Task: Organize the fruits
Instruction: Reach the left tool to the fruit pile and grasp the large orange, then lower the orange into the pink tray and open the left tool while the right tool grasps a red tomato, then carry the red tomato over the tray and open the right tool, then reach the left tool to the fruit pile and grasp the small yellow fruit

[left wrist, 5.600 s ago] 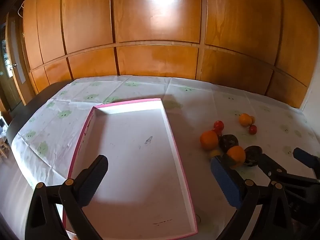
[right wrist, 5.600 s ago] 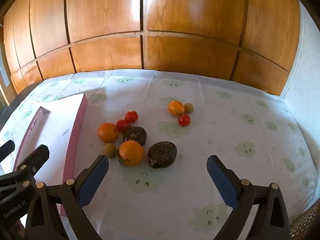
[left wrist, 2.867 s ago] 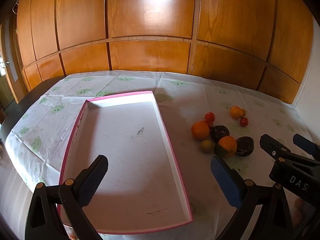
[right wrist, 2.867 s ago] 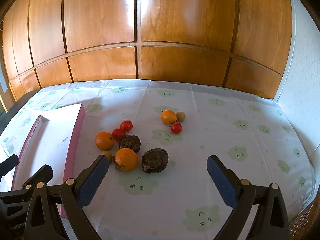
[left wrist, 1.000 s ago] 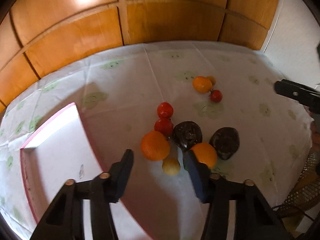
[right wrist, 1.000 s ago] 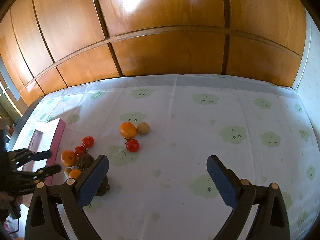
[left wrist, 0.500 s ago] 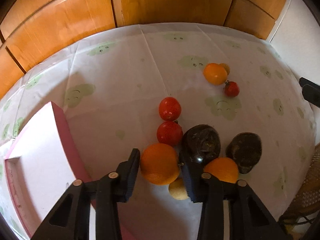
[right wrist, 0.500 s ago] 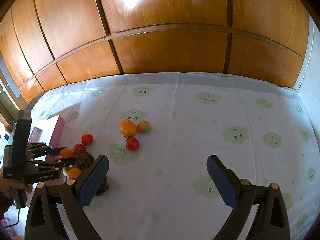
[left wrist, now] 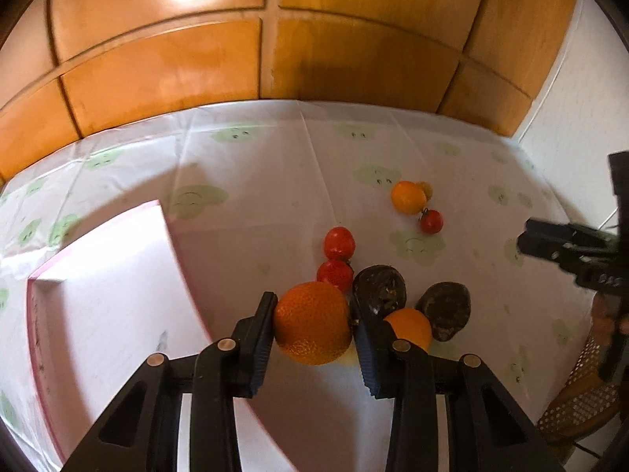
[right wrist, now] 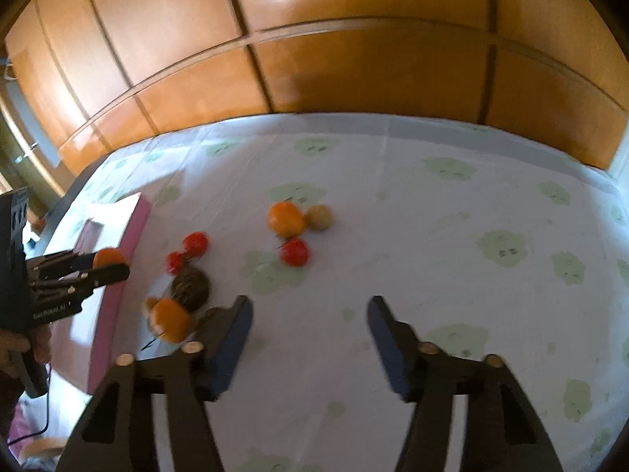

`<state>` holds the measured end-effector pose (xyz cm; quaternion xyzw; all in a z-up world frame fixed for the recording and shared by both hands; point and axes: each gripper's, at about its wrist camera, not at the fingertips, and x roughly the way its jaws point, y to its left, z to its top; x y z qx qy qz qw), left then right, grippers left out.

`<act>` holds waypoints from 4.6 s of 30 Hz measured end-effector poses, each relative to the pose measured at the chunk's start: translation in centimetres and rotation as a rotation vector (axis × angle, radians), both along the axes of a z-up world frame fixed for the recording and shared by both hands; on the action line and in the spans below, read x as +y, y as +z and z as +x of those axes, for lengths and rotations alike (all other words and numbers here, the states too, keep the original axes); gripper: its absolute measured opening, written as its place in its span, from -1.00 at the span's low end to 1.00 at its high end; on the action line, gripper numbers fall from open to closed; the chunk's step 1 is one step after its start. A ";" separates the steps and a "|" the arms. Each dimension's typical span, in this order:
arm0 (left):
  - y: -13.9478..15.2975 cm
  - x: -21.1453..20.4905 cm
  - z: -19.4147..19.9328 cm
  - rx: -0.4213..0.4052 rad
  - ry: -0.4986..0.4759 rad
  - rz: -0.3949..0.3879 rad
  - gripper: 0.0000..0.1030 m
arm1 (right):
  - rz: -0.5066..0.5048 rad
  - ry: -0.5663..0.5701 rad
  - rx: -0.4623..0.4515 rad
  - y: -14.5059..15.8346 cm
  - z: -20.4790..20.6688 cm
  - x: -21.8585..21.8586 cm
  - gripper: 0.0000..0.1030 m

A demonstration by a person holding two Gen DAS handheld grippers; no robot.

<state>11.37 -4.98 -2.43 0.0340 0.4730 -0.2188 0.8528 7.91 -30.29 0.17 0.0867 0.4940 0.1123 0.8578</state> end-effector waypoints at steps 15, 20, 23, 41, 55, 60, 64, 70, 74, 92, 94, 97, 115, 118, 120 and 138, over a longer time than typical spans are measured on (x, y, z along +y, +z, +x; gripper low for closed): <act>-0.5 9.5 -1.9 0.006 0.252 -0.069 -0.26 | 0.264 0.008 0.143 -2.9 6.6 8.9 -0.01; -0.9 11.7 -0.3 0.025 0.330 -0.077 -0.26 | 0.306 -0.057 0.215 -4.8 9.5 10.5 -0.01; -1.2 12.7 1.2 0.037 0.378 -0.064 -0.26 | 0.265 -0.075 0.240 -5.6 10.4 11.1 -0.05; -1.2 15.4 3.1 -0.046 0.525 0.071 0.02 | 0.207 -0.089 0.271 -7.5 11.6 11.2 -0.47; 1.3 12.5 -4.0 -0.136 0.482 -0.005 0.22 | 0.204 -0.106 0.247 -7.1 10.9 11.1 -0.48; 1.2 12.0 -5.7 -0.142 0.467 0.006 0.24 | 0.192 -0.107 0.229 -6.7 10.1 10.7 -0.48; 1.1 12.3 -6.9 -0.147 0.479 0.019 0.26 | 0.173 -0.111 0.200 -5.9 9.6 10.5 -0.48; 0.5 13.3 -8.1 -0.145 0.514 0.036 0.30 | 0.150 -0.085 0.130 -3.8 8.2 10.9 -0.48; 0.4 14.0 -8.7 -0.143 0.537 0.027 0.30 | 0.144 -0.018 0.073 -1.9 6.9 12.3 -0.48; 0.3 14.8 -9.5 -0.134 0.564 -0.002 0.36 | 0.064 0.374 0.042 -0.4 1.8 24.4 -0.48; 0.3 15.0 -9.6 -0.136 0.571 -0.006 0.38 | 0.052 0.389 0.046 -0.7 1.7 25.1 -0.48; 0.2 15.4 -9.7 -0.134 0.582 -0.008 0.38 | 0.035 0.398 0.055 -1.2 2.1 26.3 -0.48; 0.0 15.4 -9.9 -0.131 0.575 0.000 0.38 | 0.068 0.325 0.042 -1.1 2.9 25.6 -0.44; 0.3 15.0 -9.8 -0.138 0.563 0.001 0.38 | 0.065 0.313 0.013 -0.3 2.4 24.5 -0.44; 0.4 14.6 -9.8 -0.141 0.552 0.001 0.38 | 0.057 0.301 -0.005 0.2 2.0 23.6 -0.44; 0.9 11.2 -9.7 -0.149 0.451 0.030 0.40 | 0.000 0.174 -0.028 1.1 0.4 14.5 -0.42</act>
